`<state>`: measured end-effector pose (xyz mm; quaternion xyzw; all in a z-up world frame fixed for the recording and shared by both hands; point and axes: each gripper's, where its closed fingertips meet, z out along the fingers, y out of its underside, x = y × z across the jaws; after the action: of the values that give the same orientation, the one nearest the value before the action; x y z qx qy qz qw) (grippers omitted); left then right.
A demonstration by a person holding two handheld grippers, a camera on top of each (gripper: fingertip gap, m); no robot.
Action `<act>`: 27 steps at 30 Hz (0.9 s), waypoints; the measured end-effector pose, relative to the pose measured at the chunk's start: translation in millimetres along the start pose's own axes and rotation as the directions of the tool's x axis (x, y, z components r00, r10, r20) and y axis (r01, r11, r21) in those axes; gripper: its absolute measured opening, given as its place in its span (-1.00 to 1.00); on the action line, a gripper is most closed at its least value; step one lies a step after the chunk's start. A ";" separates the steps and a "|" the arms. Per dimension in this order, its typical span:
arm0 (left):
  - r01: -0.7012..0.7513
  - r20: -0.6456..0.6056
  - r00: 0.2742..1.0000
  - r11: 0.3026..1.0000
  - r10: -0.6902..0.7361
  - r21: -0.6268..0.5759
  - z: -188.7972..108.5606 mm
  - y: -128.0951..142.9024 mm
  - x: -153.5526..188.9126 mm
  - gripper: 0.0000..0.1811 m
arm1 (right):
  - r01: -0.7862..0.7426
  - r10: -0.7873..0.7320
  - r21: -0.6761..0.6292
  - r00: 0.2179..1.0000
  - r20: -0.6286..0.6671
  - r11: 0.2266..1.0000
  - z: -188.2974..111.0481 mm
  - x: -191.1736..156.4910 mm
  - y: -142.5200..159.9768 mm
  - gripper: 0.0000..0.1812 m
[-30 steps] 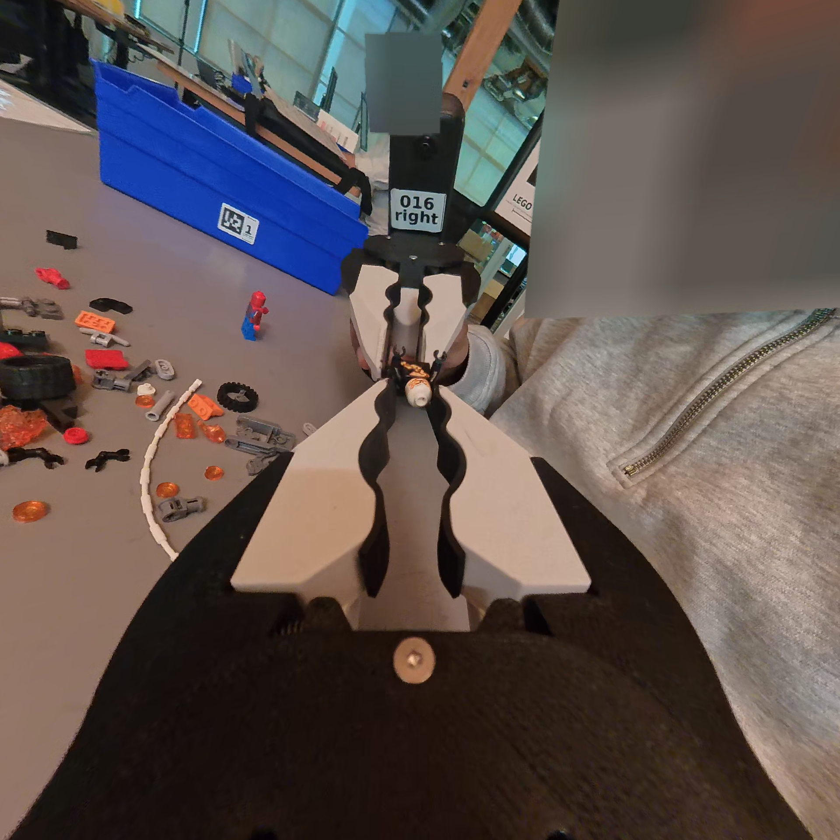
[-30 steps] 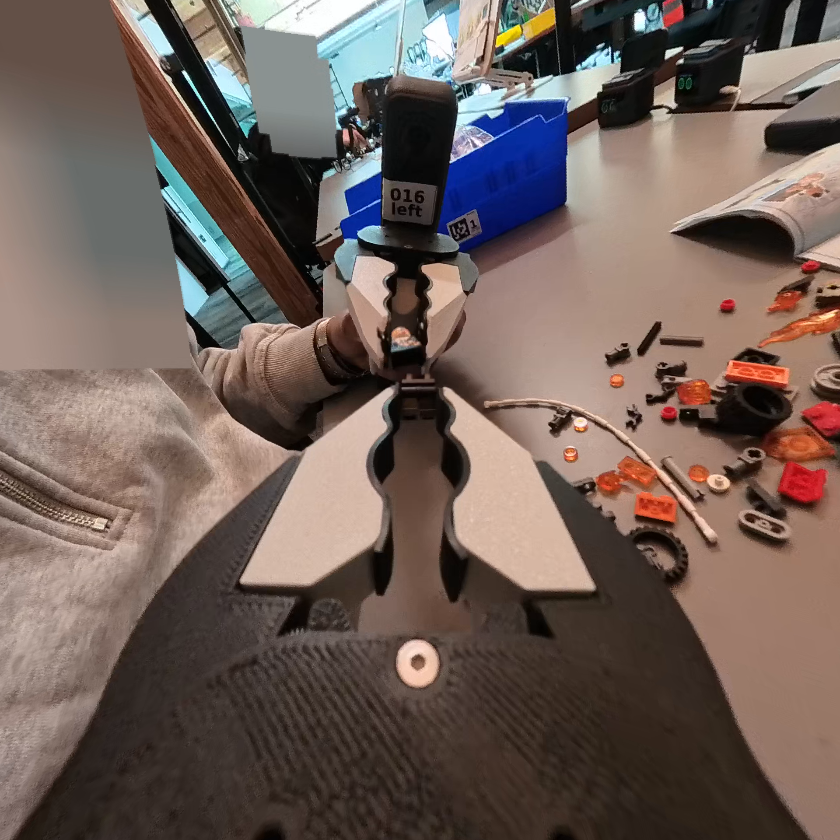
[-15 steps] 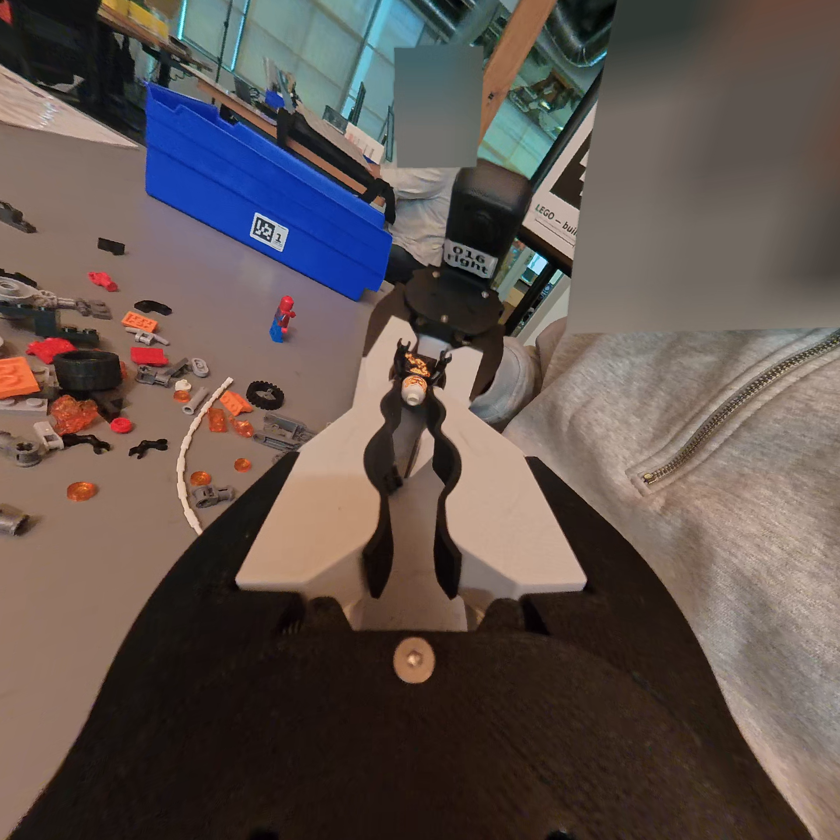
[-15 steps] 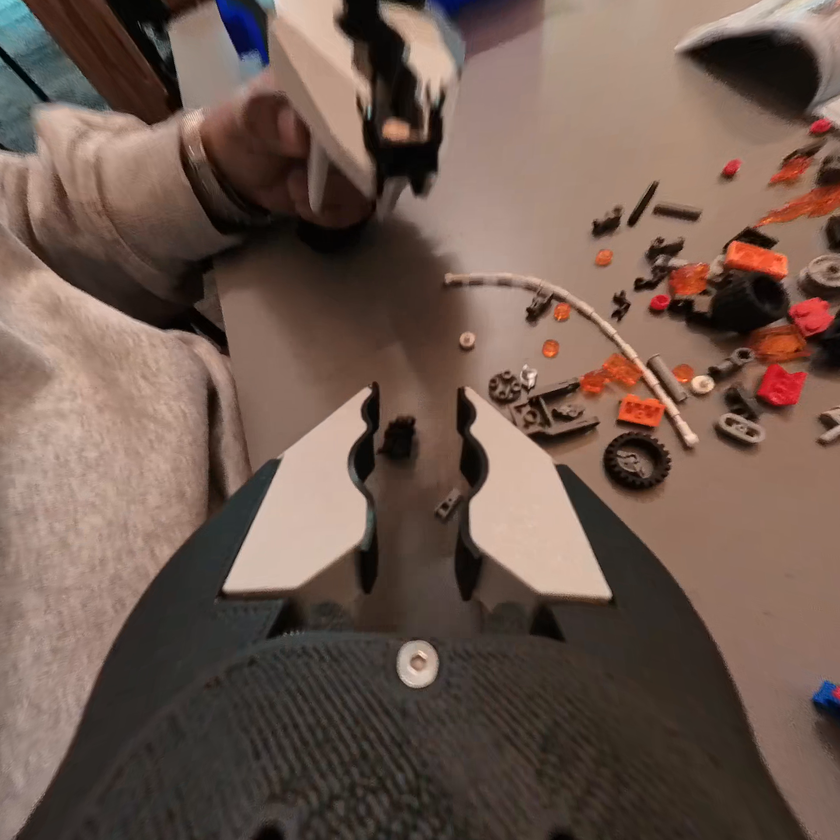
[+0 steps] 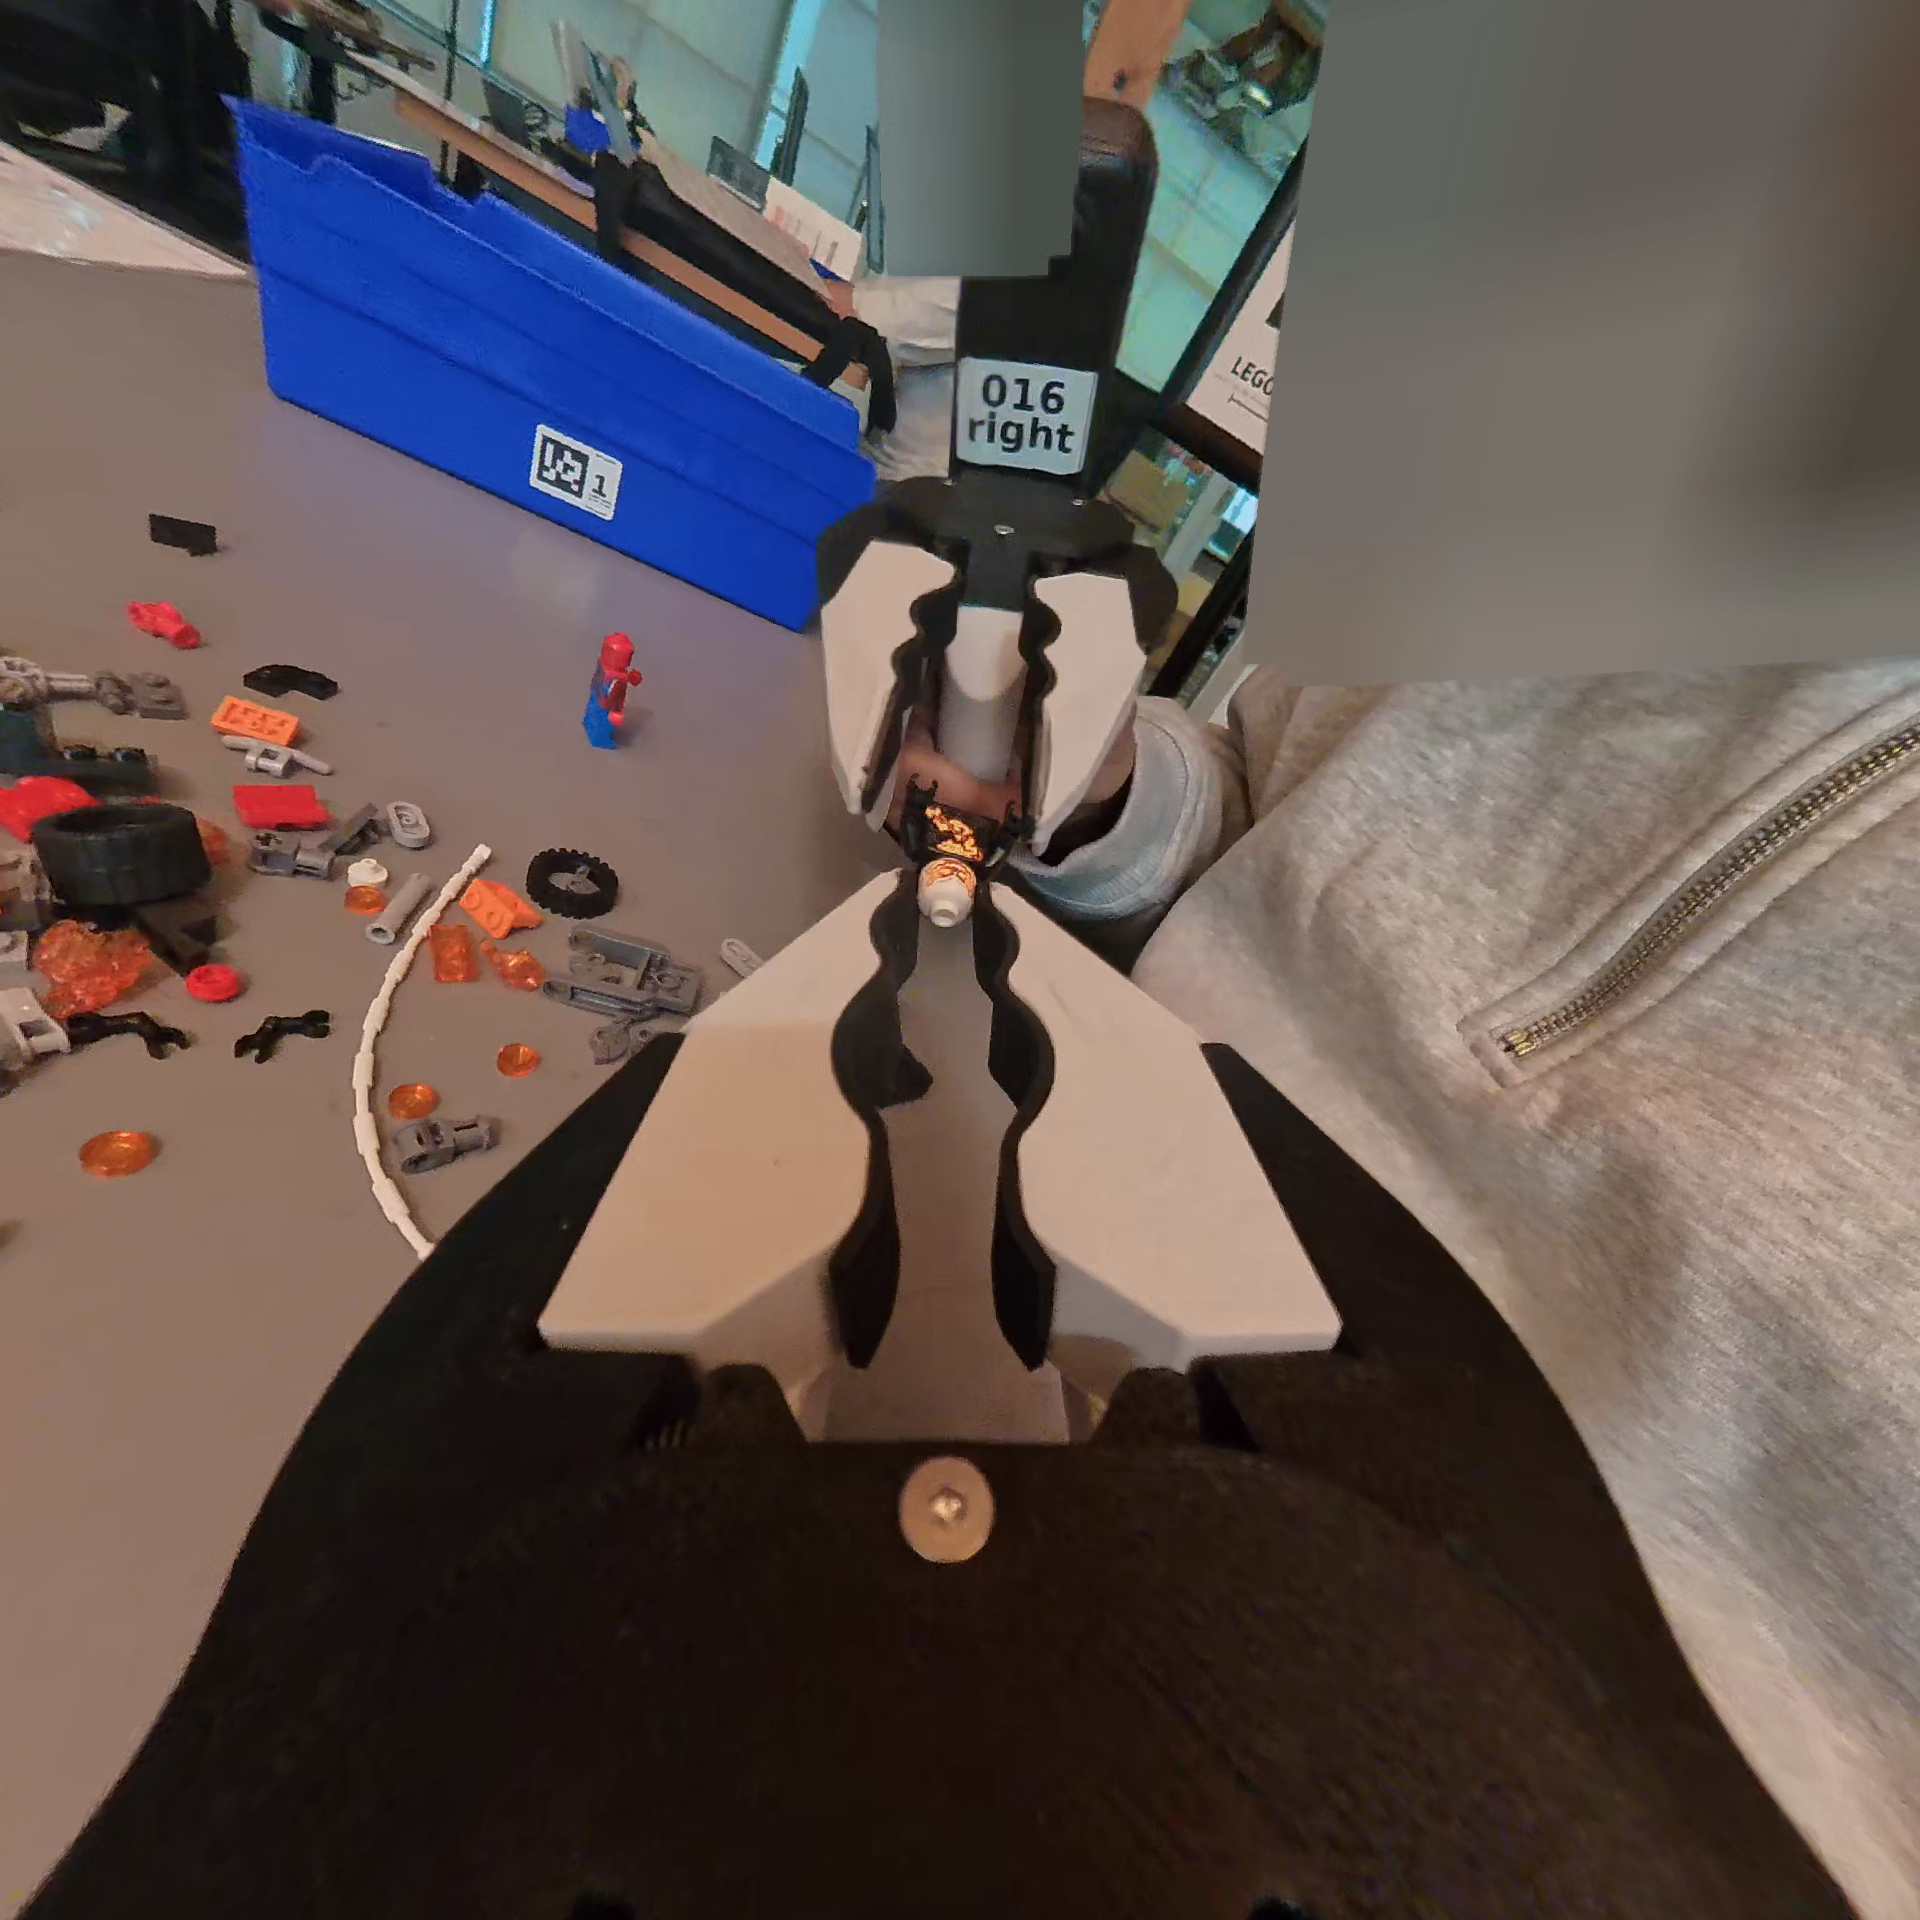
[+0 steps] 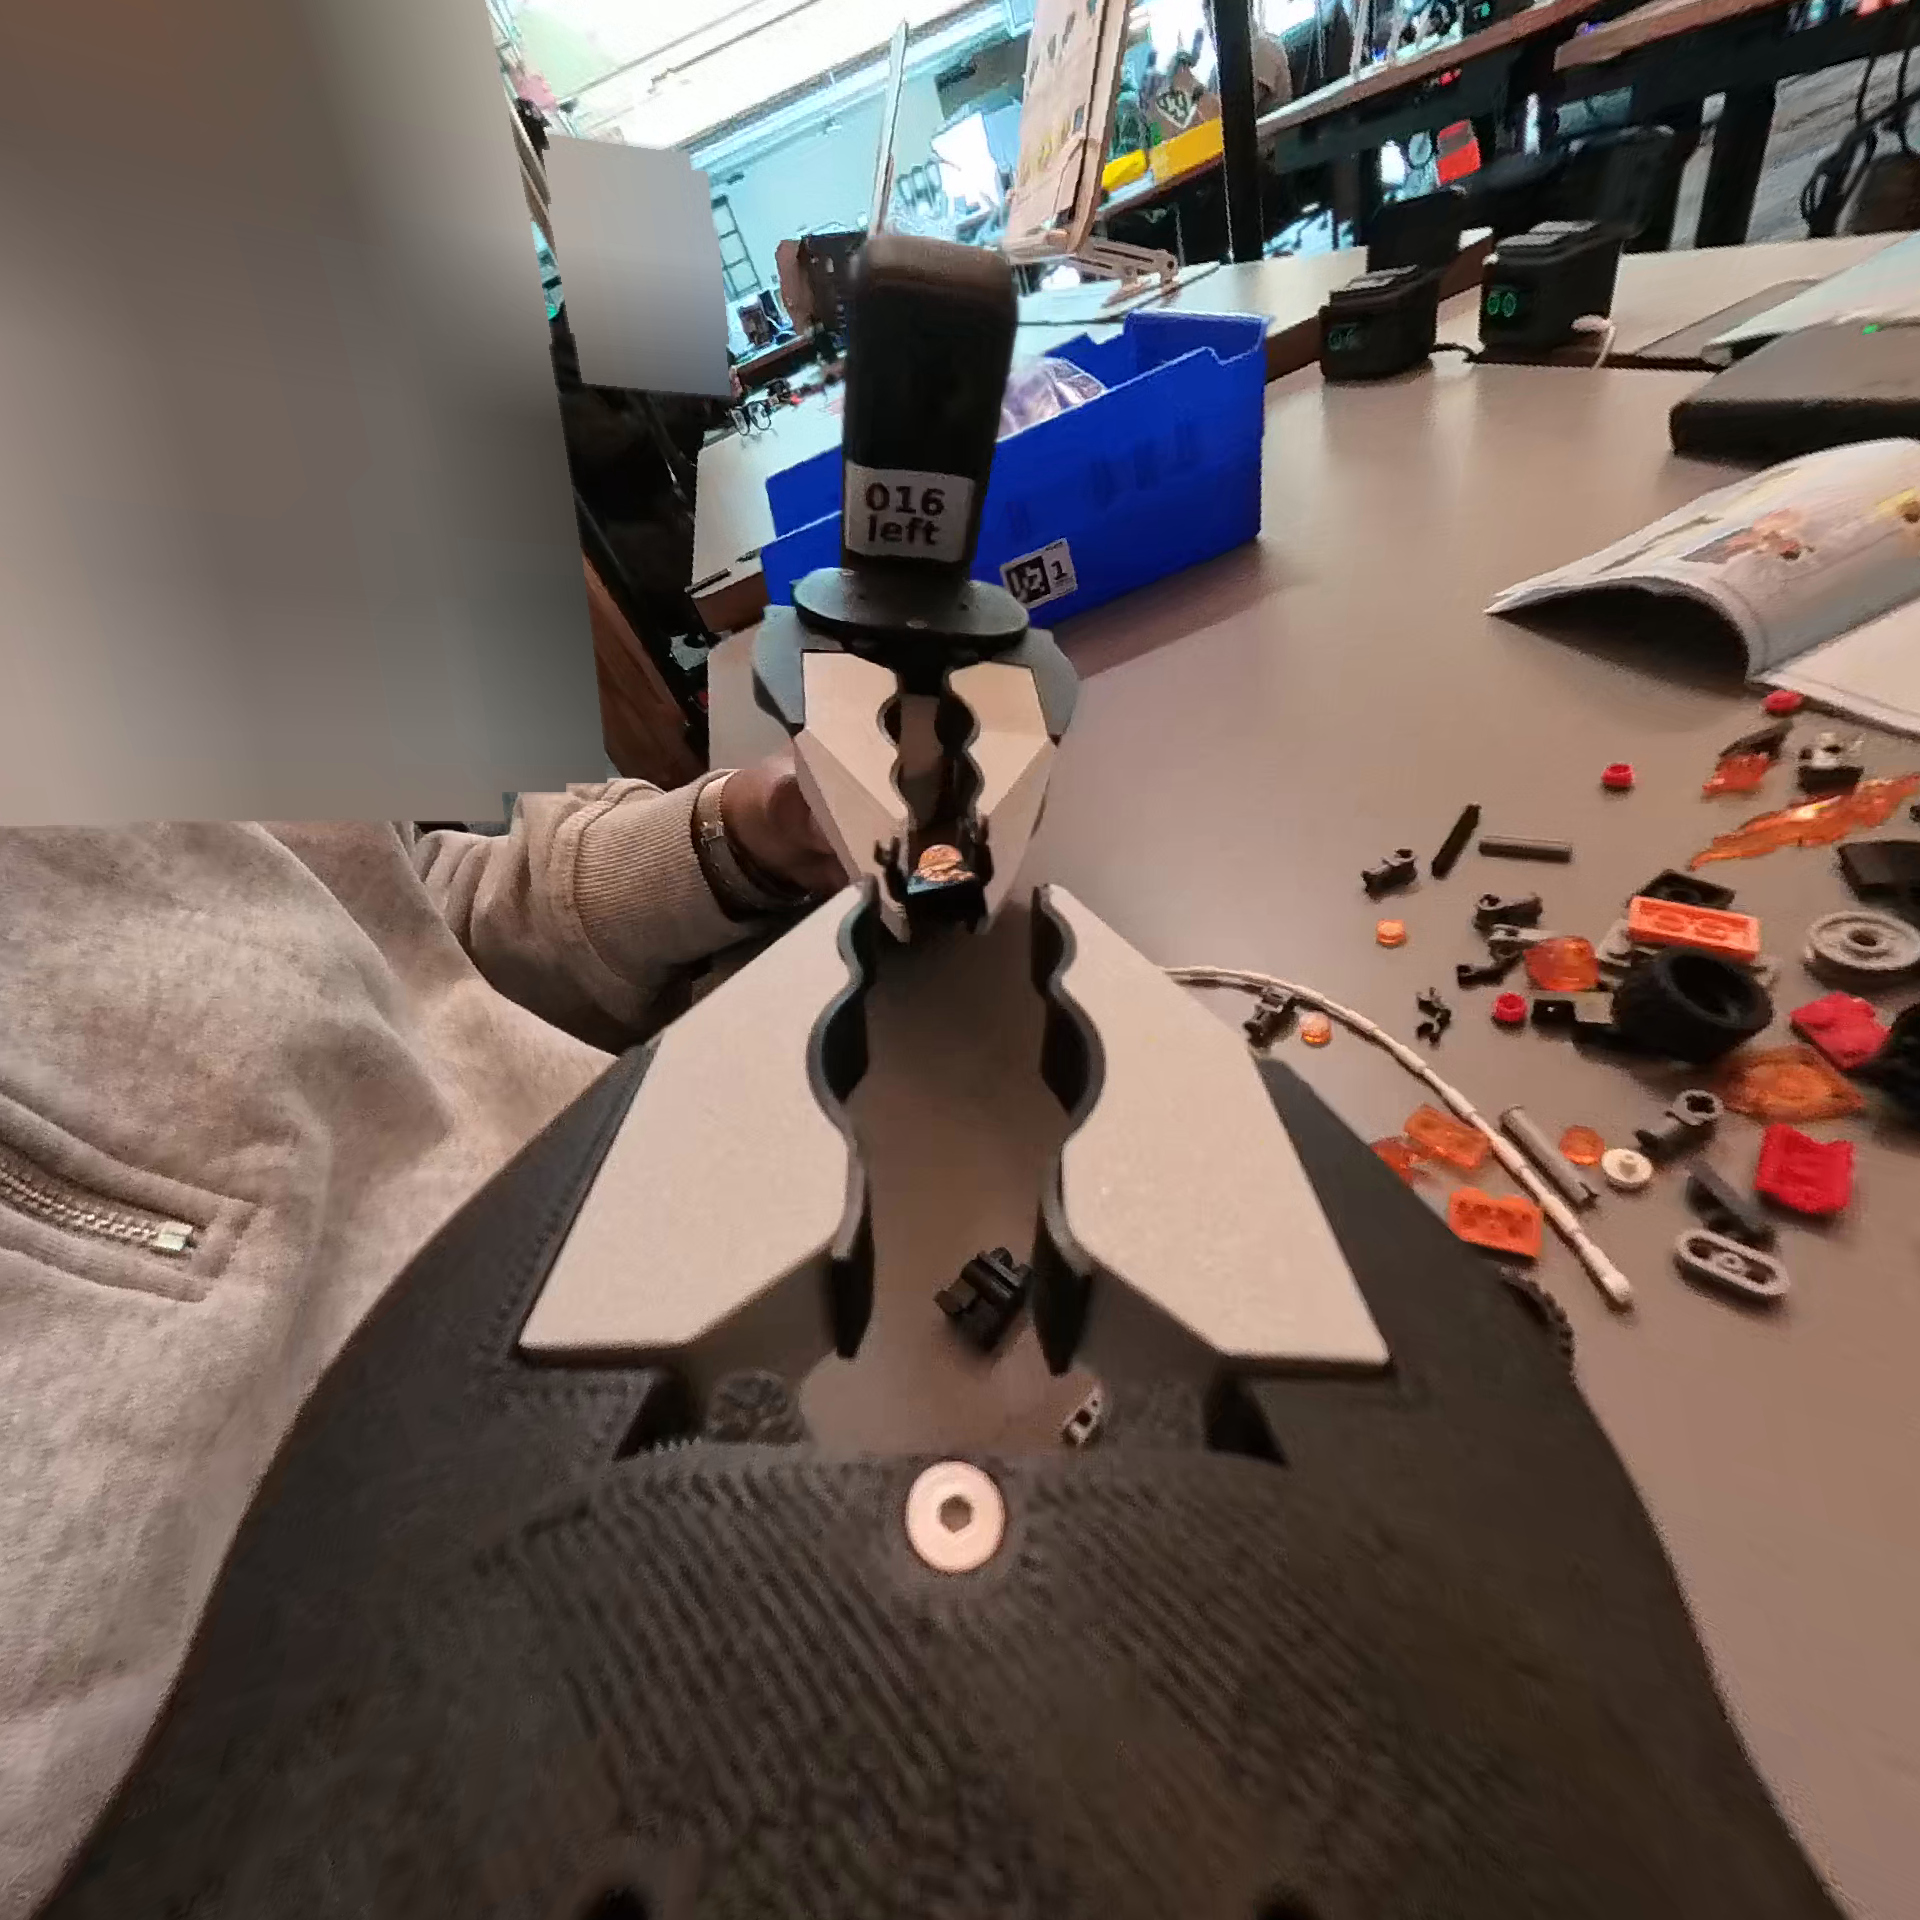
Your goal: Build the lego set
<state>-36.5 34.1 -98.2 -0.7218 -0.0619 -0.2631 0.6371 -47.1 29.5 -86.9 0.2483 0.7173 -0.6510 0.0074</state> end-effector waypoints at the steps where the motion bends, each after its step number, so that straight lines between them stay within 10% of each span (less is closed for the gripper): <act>1: -0.012 0.009 1.000 1.000 0.012 0.000 0.1 -0.2 -0.4 -0.92 | -0.023 0.023 0.000 1.000 0.003 1.000 0.1 1.5 0.6 -0.69; 12: -0.181 0.139 0.973 0.982 0.186 -0.048 0.6 0.2 -6.7 -0.92 | -0.471 0.454 0.023 0.860 0.231 0.882 1.2 4.8 2.2 -0.87; 27: -0.046 0.049 0.998 0.997 0.044 0.059 -1.5 -10.5 1.1 -0.76 | -0.421 0.394 0.087 0.891 0.227 0.903 -5.0 6.9 -6.1 -0.94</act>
<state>-40.5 34.3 -88.3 -0.7096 -0.0686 -0.2296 0.6626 -53.9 36.4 -82.8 0.3253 0.5992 -0.7034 0.2008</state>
